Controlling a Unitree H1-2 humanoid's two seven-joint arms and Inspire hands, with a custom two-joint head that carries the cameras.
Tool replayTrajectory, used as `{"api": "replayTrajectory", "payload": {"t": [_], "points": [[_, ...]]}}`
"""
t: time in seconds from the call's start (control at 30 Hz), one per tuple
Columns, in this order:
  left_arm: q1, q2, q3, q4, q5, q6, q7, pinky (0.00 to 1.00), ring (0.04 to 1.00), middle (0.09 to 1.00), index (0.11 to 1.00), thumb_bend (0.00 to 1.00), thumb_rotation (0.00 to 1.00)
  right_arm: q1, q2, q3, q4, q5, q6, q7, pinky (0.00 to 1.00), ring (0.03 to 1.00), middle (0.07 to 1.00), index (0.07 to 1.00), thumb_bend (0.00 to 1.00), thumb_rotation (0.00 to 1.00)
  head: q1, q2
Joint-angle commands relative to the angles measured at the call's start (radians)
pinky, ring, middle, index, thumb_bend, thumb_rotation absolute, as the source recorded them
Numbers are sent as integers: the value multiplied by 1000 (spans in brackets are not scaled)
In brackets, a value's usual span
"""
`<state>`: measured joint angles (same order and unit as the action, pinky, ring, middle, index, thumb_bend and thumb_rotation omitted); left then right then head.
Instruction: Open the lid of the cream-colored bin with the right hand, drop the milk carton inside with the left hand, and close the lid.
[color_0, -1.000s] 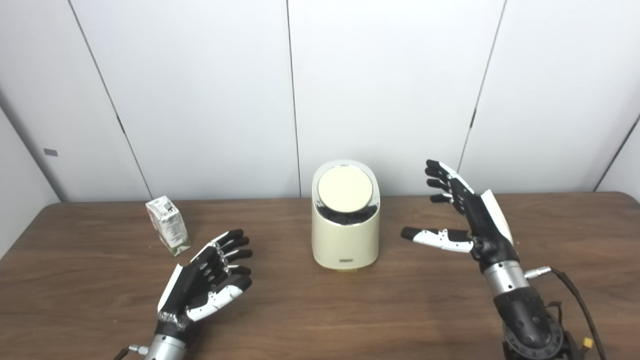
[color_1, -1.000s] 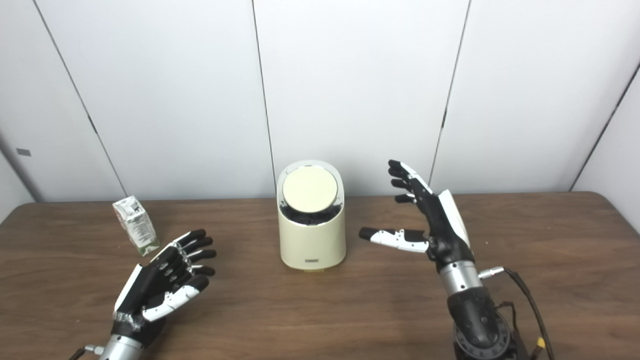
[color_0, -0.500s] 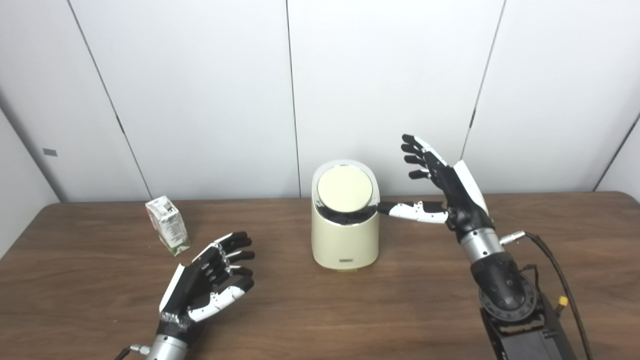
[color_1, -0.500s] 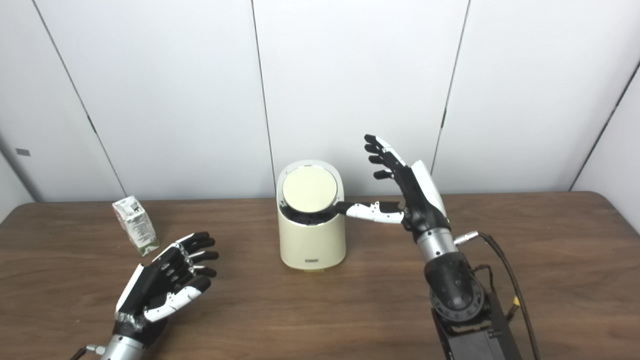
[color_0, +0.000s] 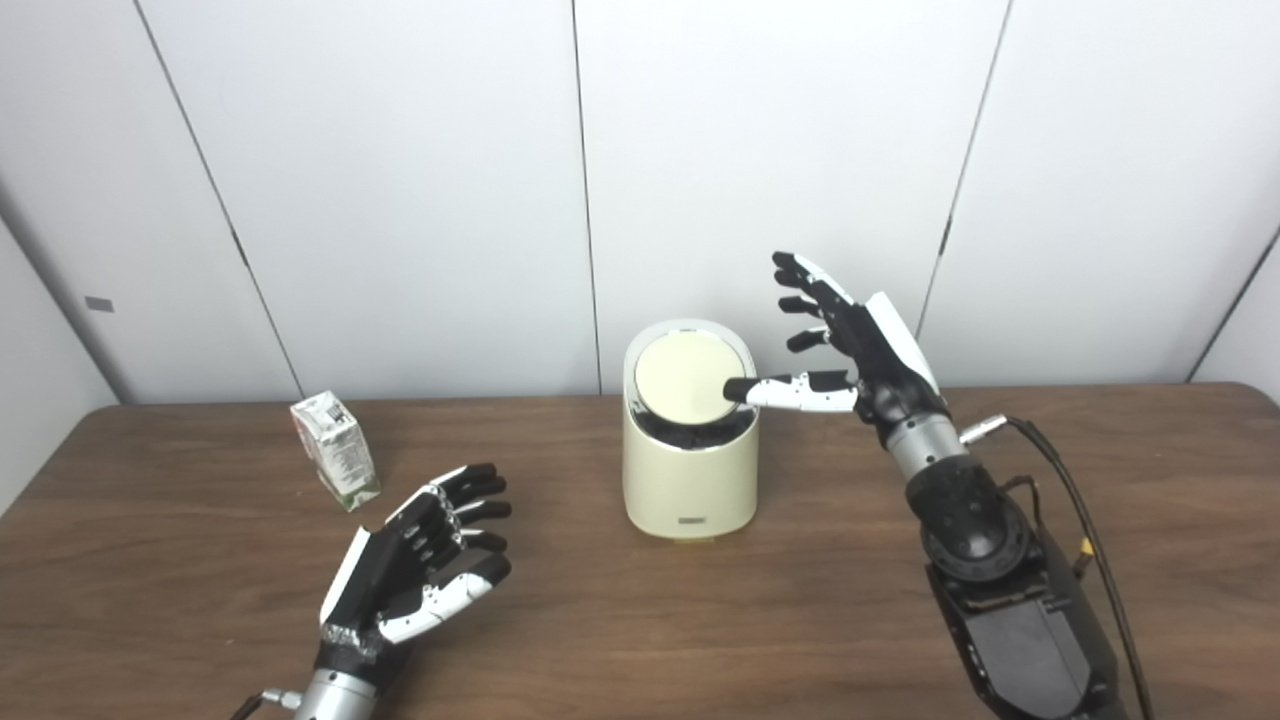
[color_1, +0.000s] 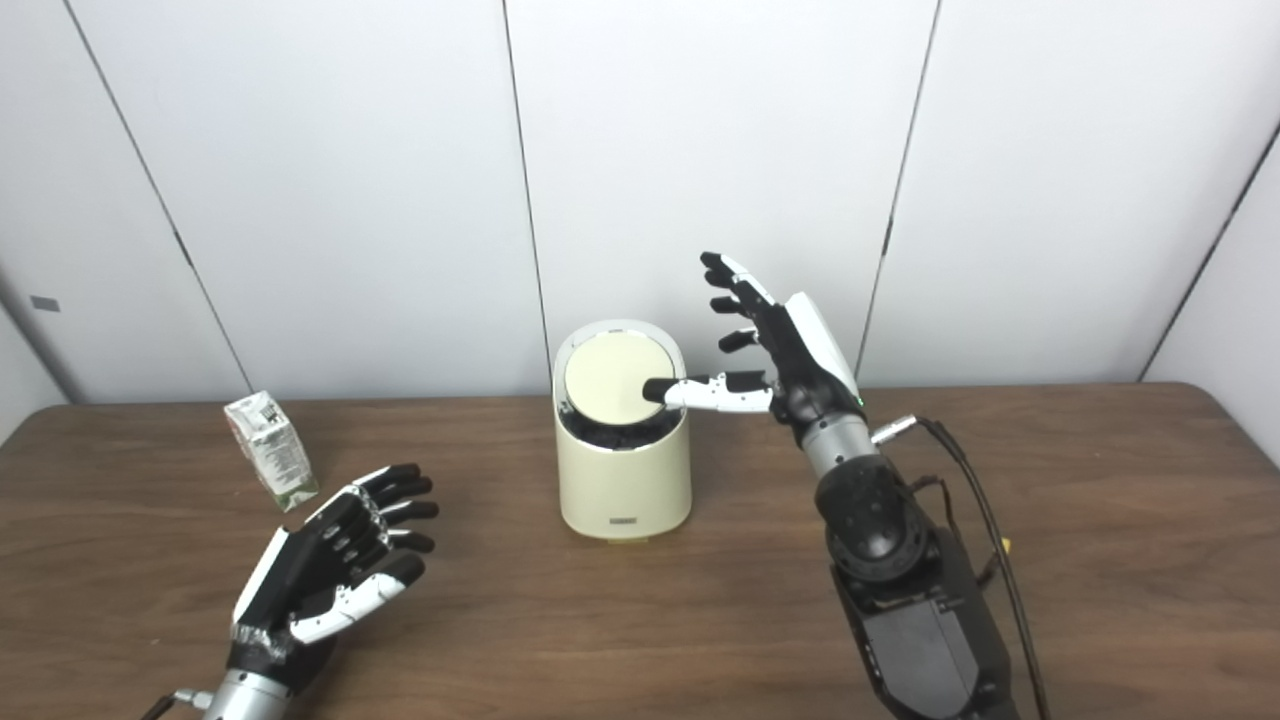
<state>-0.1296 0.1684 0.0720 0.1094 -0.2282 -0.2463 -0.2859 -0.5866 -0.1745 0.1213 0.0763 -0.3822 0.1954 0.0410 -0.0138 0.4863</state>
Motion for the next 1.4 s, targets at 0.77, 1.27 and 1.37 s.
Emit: {"api": "replayTrajectory", "payload": {"t": [0.77, 1.27, 1.37], "points": [[-12, -1, -15, -42, 6, -23, 10, 614, 745, 794, 823, 726, 220, -138, 38, 71, 130, -68, 50, -11, 742, 909, 971, 973, 931, 377, 15, 11], [-9, 2, -18, -57, -5, -16, 5, 620, 749, 800, 824, 718, 232, -149, 6, 167, 128, -211, 195, 17, 689, 886, 946, 969, 846, 220, 17, 21], [-8, 2, -17, -60, -6, -13, 6, 616, 748, 797, 820, 726, 231, -146, 4, 168, 138, -214, 210, 14, 689, 887, 945, 962, 827, 194, 15, 23]]}}
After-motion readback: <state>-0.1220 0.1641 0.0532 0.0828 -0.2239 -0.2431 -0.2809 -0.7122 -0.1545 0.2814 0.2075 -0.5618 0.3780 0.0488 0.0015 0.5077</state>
